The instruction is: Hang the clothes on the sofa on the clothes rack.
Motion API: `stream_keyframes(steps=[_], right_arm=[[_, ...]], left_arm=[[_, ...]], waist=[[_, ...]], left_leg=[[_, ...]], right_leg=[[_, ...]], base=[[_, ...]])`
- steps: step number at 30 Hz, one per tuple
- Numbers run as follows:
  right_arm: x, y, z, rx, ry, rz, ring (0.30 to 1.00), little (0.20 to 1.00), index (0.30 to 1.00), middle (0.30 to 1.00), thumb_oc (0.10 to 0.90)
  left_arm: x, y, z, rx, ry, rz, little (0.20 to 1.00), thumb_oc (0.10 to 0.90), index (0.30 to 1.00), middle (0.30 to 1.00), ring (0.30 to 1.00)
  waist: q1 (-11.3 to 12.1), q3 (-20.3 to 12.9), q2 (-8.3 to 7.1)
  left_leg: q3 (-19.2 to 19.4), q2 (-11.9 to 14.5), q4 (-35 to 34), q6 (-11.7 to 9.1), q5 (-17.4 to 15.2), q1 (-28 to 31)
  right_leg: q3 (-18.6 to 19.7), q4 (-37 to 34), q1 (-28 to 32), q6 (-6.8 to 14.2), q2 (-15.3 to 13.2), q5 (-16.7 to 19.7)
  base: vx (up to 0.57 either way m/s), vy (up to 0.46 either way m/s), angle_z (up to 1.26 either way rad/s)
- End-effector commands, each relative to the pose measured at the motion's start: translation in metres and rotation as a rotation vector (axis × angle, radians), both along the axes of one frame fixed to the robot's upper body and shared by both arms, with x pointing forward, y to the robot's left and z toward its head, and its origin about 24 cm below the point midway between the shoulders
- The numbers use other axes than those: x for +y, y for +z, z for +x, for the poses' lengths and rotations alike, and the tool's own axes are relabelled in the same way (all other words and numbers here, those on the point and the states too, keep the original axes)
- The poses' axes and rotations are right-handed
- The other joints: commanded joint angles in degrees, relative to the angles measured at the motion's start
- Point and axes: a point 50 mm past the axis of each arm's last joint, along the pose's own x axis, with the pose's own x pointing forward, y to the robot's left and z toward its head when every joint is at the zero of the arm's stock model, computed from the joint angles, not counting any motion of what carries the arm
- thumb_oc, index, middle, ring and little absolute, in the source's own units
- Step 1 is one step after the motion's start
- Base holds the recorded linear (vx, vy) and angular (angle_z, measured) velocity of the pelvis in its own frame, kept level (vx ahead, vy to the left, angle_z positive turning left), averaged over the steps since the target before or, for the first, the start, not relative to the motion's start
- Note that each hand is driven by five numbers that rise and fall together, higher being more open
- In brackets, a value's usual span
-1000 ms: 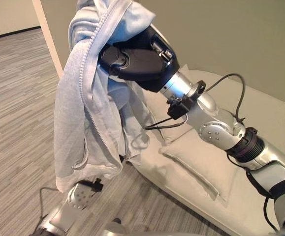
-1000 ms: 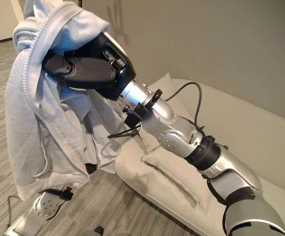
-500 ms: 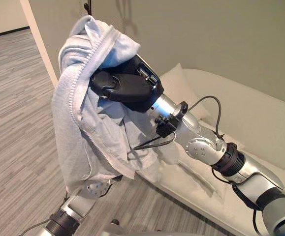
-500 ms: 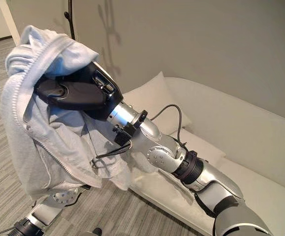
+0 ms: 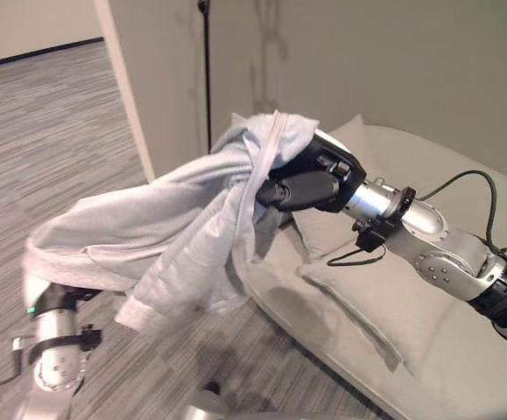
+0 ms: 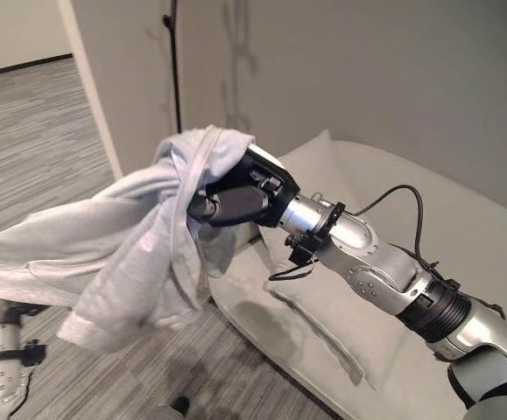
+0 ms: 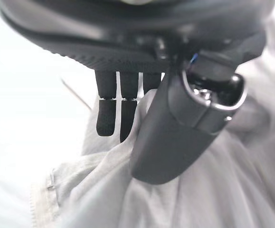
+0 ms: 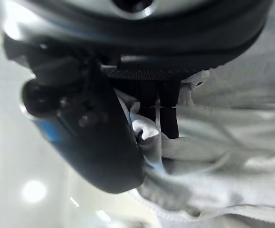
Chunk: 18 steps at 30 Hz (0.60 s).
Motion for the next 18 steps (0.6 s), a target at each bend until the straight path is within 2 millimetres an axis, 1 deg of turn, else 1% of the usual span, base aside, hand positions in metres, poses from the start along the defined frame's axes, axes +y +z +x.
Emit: stream_keyframes(steps=[1, 2, 3, 4, 5, 6, 7, 8, 9, 10, 11, 12, 13, 14, 15, 16, 17, 18], right_arm=[[0.004, 0.049, -0.015, -0.376, 0.071, -0.148, 0.3, 0.3, 0.3, 0.3, 0.4], [-0.007, 0.045, -0.019, -0.49, 0.032, -0.317, 0.3, 0.3, 0.3, 0.3, 0.4], [-0.013, 0.041, -0.019, -0.534, 0.0, -0.39, 0.3, 0.3, 0.3, 0.3, 0.4], [-0.017, 0.037, -0.02, -0.575, -0.024, -0.447, 0.3, 0.3, 0.3, 0.3, 0.4], [-0.02, 0.037, -0.024, -0.681, -0.057, -0.513, 0.3, 0.3, 0.3, 0.3, 0.4], [-0.021, 0.038, -0.026, -0.729, -0.081, -0.523, 0.3, 0.3, 0.3, 0.3, 0.4], [-0.025, 0.037, -0.027, -0.77, -0.122, -0.535, 0.3, 0.3, 0.3, 0.3, 0.4], [-0.028, 0.037, -0.026, -0.821, -0.174, -0.534, 0.3, 0.3, 0.3, 0.3, 0.4], [-0.035, 0.032, -0.029, -0.85, -0.245, -0.521, 0.3, 0.3, 0.3, 0.3, 0.4], [-0.042, 0.026, -0.029, -0.86, -0.33, -0.473, 0.3, 0.3, 0.3, 0.3, 0.4], [-0.048, 0.016, -0.029, -0.857, -0.452, -0.372, 0.3, 0.3, 0.3, 0.3, 0.4], [-0.05, 0.015, -0.031, -0.855, -0.466, -0.371, 0.3, 0.3, 0.3, 0.3, 0.4], [-0.059, -0.007, -0.03, -0.803, -0.627, -0.296, 0.3, 0.3, 0.3, 0.3, 0.4], [-0.06, -0.007, -0.032, -0.802, -0.635, -0.296, 0.3, 0.3, 0.3, 0.3, 0.4], [-0.067, -0.019, -0.035, -0.772, -0.722, -0.276, 0.3, 0.3, 0.3, 0.3, 0.4], [-0.071, -0.039, -0.036, -0.706, -0.852, -0.219, 0.3, 0.3, 0.3, 0.3, 0.4], [-0.07, -0.047, -0.032, -0.664, -0.896, -0.186, 0.3, 0.3, 0.3, 0.3, 0.4], [-0.067, -0.048, -0.029, -0.657, -0.919, -0.166, 0.3, 0.3, 0.3, 0.3, 0.4]], left_arm=[[0.003, 0.057, 0.019, -0.243, -0.052, 0.233, 0.3, 0.4, 0.3, 0.3, 0.3], [0.005, 0.063, 0.013, -0.284, -0.013, 0.266, 0.3, 0.4, 0.3, 0.3, 0.3], [0.006, 0.065, 0.008, -0.303, 0.006, 0.285, 0.3, 0.4, 0.3, 0.3, 0.3], [0.008, 0.066, 0.002, -0.316, 0.032, 0.298, 0.3, 0.4, 0.3, 0.3, 0.3], [0.012, 0.067, -0.004, -0.372, 0.086, 0.293, 0.3, 0.4, 0.3, 0.3, 0.3], [0.013, 0.067, -0.005, -0.402, 0.11, 0.276, 0.3, 0.4, 0.3, 0.3, 0.3], [0.012, 0.068, -0.003, -0.426, 0.117, 0.272, 0.3, 0.4, 0.3, 0.3, 0.3], [0.011, 0.066, -0.004, -0.457, 0.146, 0.242, 0.3, 0.4, 0.3, 0.3, 0.3], [0.008, 0.065, -0.002, -0.47, 0.148, 0.239, 0.3, 0.4, 0.3, 0.3, 0.3], [0.002, 0.065, 0.002, -0.488, 0.125, 0.237, 0.3, 0.4, 0.3, 0.3, 0.3], [-0.004, 0.062, 0.006, -0.496, 0.113, 0.233, 0.3, 0.4, 0.3, 0.3, 0.3], [-0.005, 0.063, 0.008, -0.497, 0.101, 0.238, 0.3, 0.4, 0.3, 0.3, 0.3], [-0.013, 0.056, 0.015, -0.478, 0.064, 0.193, 0.3, 0.4, 0.3, 0.3, 0.3], [-0.014, 0.056, 0.016, -0.478, 0.057, 0.195, 0.3, 0.4, 0.3, 0.3, 0.3], [-0.023, 0.054, 0.022, -0.471, -0.005, 0.171, 0.3, 0.4, 0.3, 0.3, 0.3], [-0.037, 0.051, 0.035, -0.443, -0.1, 0.157, 0.3, 0.4, 0.3, 0.3, 0.3], [-0.042, 0.055, 0.043, -0.432, -0.156, 0.173, 0.3, 0.4, 0.3, 0.3, 0.3], [-0.043, 0.061, 0.047, -0.444, -0.174, 0.191, 0.3, 0.4, 0.3, 0.3, 0.3]], waist=[[1.3, -2.6, -0.29], [0.4, -2.1, 0.11], [-0.1, -2.0, 0.29], [-0.9, -2.1, 0.67], [-2.9, -1.9, 1.39], [-4.6, -1.8, 1.8], [-5.3, -1.5, 1.79], [-7.5, -1.4, 2.5], [-8.0, -1.4, 2.51], [-9.0, -1.4, 2.83], [-9.7, -1.6, 3.45], [-9.0, -1.6, 2.97], [-10.3, -2.3, 3.43], [-10.0, -2.3, 3.04], [-10.3, -2.0, 2.47], [-10.5, -1.1, 1.47], [-10.3, -0.7, 0.36], [-10.3, 0.0, -0.14]], left_leg=[[-1.6, -0.7, -2.4, -3.7, 6.1, -8.8], [2.8, 0.7, -2.4, -3.2, 5.0, -9.1], [4.5, 2.4, -2.4, -3.2, 4.5, -8.4], [5.3, 4.5, -2.4, -3.7, 4.1, -7.3], [7.0, 9.9, -2.4, -5.0, 4.6, -5.7], [9.1, 12.9, -2.4, -5.2, 5.9, -5.4], [11.0, 15.4, -2.4, -5.5, 7.2, -5.2], [13.1, 18.1, -2.4, -6.0, 10.0, -5.8], [14.1, 20.3, -2.4, -6.9, 11.8, -6.0], [14.7, 21.9, -2.4, -7.6, 12.9, -6.6], [13.3, 21.5, -2.4, -7.8, 12.4, -5.9], [13.3, 21.3, -2.4, -7.7, 12.7, -6.0], [15.0, 21.2, -0.6, -7.3, 5.9, -4.6], [14.9, 20.9, -0.1, -7.1, 5.7, -4.9], [15.2, 19.5, 4.2, -6.4, 1.3, -6.0], [14.6, 14.9, 11.5, -4.2, -4.9, -8.3], [14.6, 12.7, 13.0, -2.7, -7.0, -9.0], [15.1, 11.1, 14.2, -1.4, -7.8, -9.4]], right_leg=[[-3.8, 0.6, 4.7, 4.1, -3.1, -7.9], [-6.0, 0.6, 3.7, 4.8, -4.4, -6.9], [-6.6, 0.6, 3.4, 5.0, -5.1, -6.2], [-6.7, 0.6, 3.6, 5.2, -5.5, -5.8], [-6.6, 0.6, 3.9, 5.9, -7.2, -4.8], [-6.7, 1.1, 3.9, 6.4, -8.7, -4.2], [-6.8, 1.4, 4.0, 6.8, -9.7, -3.8], [-6.8, 1.9, 3.8, 7.5, -11.6, -3.2], [-6.5, 2.9, 3.9, 8.0, -12.4, -3.6], [-6.4, 3.1, 4.1, 9.0, -14.0, -3.1], [-4.7, 3.6, 4.3, 9.9, -15.7, -2.0], [-4.6, 3.5, 4.2, 9.9, -15.8, -1.7], [-4.4, 4.3, 5.6, 11.0, -18.5, -1.2], [-4.4, 4.2, 5.6, 11.0, -18.7, -0.9], [-4.2, 4.6, 6.4, 11.5, -21.0, 0.8], [-4.0, 7.4, 6.6, 11.6, -26.1, 8.2], [-4.3, 9.4, 5.7, 11.5, -28.1, 11.7], [-4.4, 11.3, 4.5, 11.5, -29.9, 15.7]], base=[[-0.25, 0.144, 0.73], [-0.19, 0.204, 1.0], [-0.12, 0.253, 1.66], [0.02, 0.373, 1.48], [0.05, 0.447, 0.99], [0.04, 0.517, 0.16], [0.02, 0.495, 0.13], [0.03, 0.505, 0.16], [0.06, 0.598, 0.34], [0.14, 0.722, 0.36], [0.1, 0.566, 0.35], [0.17, 0.684, 0.14], [0.08, 0.365, 0.03], [0.1, 0.551, -0.08], [0.0, 0.527, 0.06], [0.01, 0.69, -0.1], [-0.01, 0.621, 0.18], [-0.02, 0.308, 0.11]])
